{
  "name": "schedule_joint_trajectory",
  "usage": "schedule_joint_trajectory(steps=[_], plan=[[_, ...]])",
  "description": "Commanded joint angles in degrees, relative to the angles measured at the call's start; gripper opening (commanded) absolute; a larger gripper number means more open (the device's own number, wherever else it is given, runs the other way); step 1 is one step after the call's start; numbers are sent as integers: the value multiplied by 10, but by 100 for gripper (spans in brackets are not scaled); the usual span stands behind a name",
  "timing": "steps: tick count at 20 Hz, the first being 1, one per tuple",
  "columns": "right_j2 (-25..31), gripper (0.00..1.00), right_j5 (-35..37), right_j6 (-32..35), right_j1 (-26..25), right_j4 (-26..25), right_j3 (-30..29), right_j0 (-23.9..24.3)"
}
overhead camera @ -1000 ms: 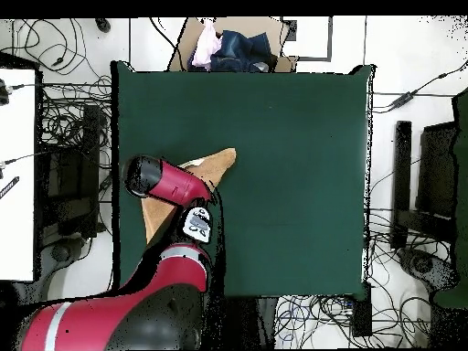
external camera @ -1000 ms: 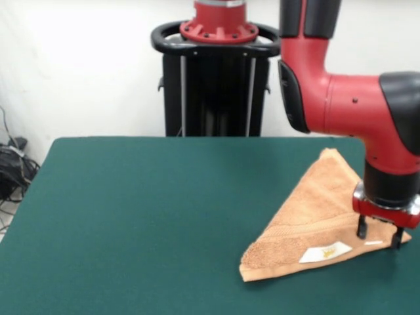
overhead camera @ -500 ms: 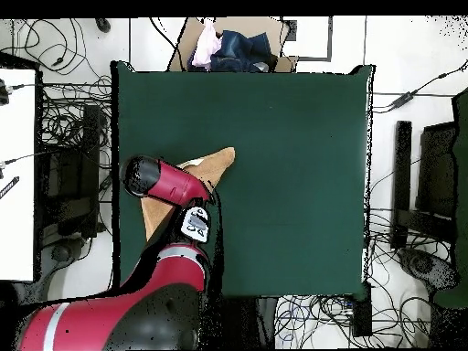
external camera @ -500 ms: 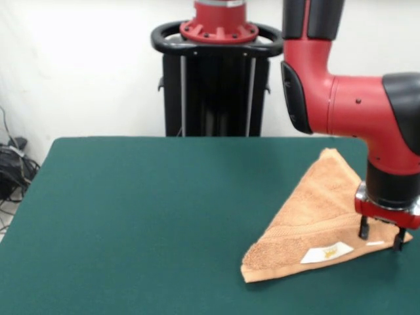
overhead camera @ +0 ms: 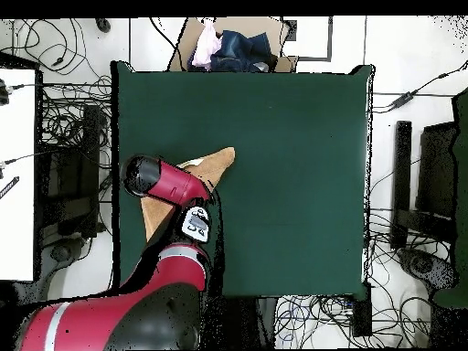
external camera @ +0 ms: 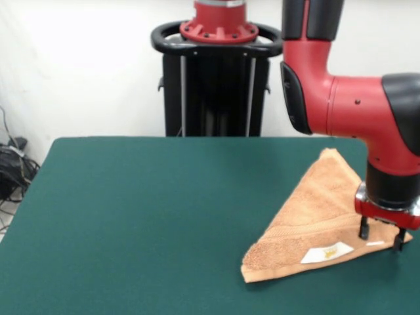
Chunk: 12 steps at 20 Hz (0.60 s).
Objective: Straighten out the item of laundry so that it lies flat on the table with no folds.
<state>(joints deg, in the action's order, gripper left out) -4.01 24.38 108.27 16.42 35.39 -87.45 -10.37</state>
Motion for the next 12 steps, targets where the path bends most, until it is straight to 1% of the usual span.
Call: schedule_joint_trajectory(steps=[1,8,9,12], plan=[[78,100,-65,142,-57,34,-1,-5],[59,100,-59,142,-77,27,28,-21],[64,0,-68,138,-79,26,26,-19],[80,0,-87,131,-81,26,20,-10]])
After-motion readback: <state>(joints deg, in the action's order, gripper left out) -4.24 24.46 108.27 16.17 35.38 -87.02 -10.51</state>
